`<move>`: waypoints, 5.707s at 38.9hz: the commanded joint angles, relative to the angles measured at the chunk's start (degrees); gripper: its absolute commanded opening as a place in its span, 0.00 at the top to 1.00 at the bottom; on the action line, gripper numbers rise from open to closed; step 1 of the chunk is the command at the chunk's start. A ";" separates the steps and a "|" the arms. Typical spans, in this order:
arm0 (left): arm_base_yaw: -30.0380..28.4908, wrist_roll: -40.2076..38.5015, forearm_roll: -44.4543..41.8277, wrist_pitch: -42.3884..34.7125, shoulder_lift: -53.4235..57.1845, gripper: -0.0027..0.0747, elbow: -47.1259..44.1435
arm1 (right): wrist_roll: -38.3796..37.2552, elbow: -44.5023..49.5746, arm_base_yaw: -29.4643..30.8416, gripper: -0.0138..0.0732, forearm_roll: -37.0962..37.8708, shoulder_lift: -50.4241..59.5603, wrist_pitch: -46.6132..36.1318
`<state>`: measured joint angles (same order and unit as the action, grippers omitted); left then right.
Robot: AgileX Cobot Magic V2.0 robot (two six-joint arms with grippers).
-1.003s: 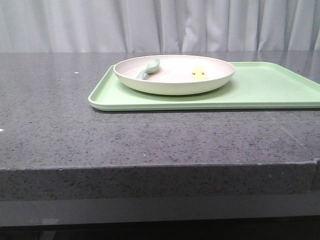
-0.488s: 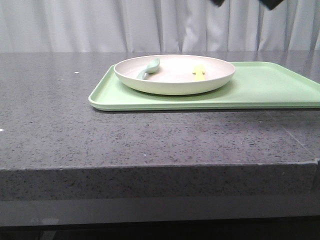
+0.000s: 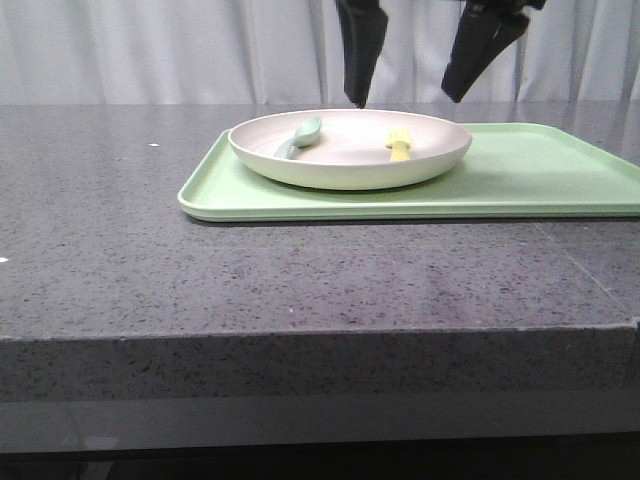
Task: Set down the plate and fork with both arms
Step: 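Lower the right gripper onto the yellow fork in the plate, then close the right gripper on the fork handle and lift it, then carry the fork beside the plate and lower it onto the tray, then open the right gripper to release the fork on the tray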
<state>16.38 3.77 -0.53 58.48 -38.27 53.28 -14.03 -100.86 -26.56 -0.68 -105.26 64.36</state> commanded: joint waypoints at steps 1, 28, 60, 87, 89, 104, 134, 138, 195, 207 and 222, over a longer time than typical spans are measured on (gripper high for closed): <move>-0.17 -0.10 0.53 -3.86 -0.40 0.56 1.46 | -0.82 -5.74 1.18 0.12 1.19 -0.48 0.57; -0.17 -0.10 0.53 -3.96 -0.40 0.56 1.46 | -4.53 -20.54 4.47 0.39 2.26 -14.05 5.07; -0.17 -0.10 0.53 -3.96 -0.40 0.56 1.46 | -4.94 -20.62 4.47 0.65 2.20 -16.35 5.84; -0.17 -0.10 0.53 -3.96 -0.40 0.56 1.46 | -4.94 -20.62 4.47 0.66 2.20 -14.48 7.29; -0.17 -0.10 0.53 -3.89 -0.40 0.56 1.46 | -4.94 -20.62 4.47 0.66 2.20 -14.17 7.29; -0.17 -0.10 0.53 -3.89 -0.40 0.56 1.46 | -4.94 -20.62 4.47 0.66 2.20 -12.29 7.40; -0.17 -0.10 0.53 -3.89 -0.40 0.56 1.46 | -0.42 -19.88 15.49 0.66 2.18 -4.37 12.23; -0.17 -0.10 0.53 -3.89 -0.40 0.56 1.46 | 0.55 -17.83 17.30 0.66 2.06 -4.37 12.23; -0.17 -0.10 0.53 -4.00 -0.40 0.56 1.46 | 4.07 -3.11 21.69 0.65 -3.26 -4.45 3.05; -0.17 -0.10 0.53 -4.00 -0.40 0.56 1.46 | 4.07 -3.11 21.69 0.65 -3.26 -4.74 4.53; -0.17 -0.10 0.53 -3.89 -0.40 0.56 1.46 | 4.40 -3.88 21.69 0.32 -3.26 -6.43 6.79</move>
<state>16.38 3.77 -0.53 58.48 -38.37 53.28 -10.68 -102.60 -5.21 -3.71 -115.10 70.16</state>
